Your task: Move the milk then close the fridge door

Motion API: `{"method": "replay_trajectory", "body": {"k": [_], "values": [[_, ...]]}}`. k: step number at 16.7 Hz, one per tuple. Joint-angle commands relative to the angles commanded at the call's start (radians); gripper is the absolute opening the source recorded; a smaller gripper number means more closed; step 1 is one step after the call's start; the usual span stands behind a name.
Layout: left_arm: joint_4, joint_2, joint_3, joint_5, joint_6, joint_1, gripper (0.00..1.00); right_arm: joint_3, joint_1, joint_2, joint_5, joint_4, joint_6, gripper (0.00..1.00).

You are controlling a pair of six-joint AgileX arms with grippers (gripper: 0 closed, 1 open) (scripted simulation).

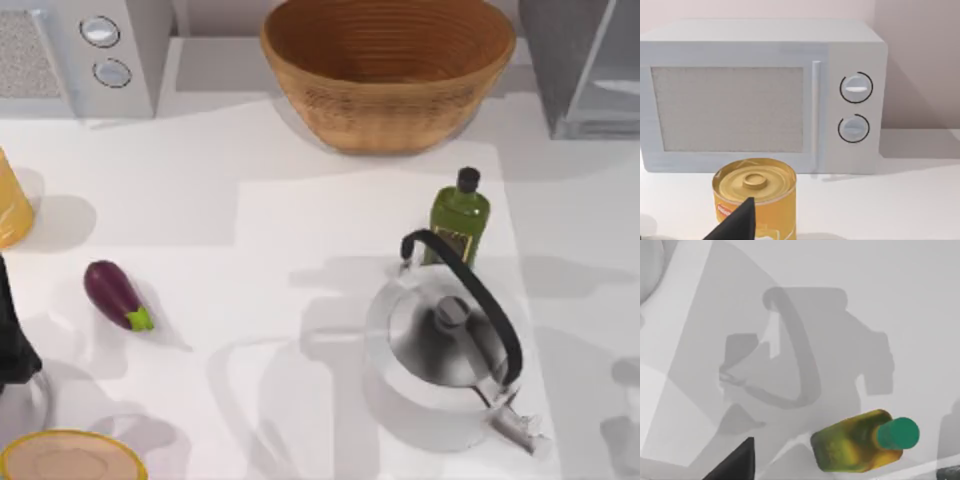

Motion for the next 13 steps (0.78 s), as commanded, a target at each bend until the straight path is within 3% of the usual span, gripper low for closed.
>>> {"method": "replay_trajectory", "body": {"k": [13], "values": [[0.0,0.0,0.0,0.0,0.0,0.0,1.0,0.291,-0.979,1.126,-0.475,-0.008,-1.031,1.0]]}}
